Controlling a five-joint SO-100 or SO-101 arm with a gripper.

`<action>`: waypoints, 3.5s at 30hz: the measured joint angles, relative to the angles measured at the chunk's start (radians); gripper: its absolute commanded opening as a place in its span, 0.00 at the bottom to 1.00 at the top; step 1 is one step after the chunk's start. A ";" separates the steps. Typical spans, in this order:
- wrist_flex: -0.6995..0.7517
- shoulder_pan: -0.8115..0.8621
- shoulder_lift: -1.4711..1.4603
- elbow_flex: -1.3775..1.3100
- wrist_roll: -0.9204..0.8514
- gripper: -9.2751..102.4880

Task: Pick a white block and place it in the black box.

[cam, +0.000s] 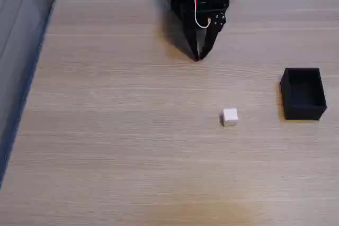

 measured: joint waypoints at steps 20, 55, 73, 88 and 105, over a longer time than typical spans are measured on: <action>-0.002 0.018 0.000 0.000 -0.011 0.08; 0.000 0.018 0.000 0.000 -0.035 0.08; -0.052 -0.110 -0.574 -0.480 0.147 0.16; -0.195 -0.152 -0.954 -0.713 0.221 0.28; -0.316 -0.129 -1.411 -0.977 0.256 0.30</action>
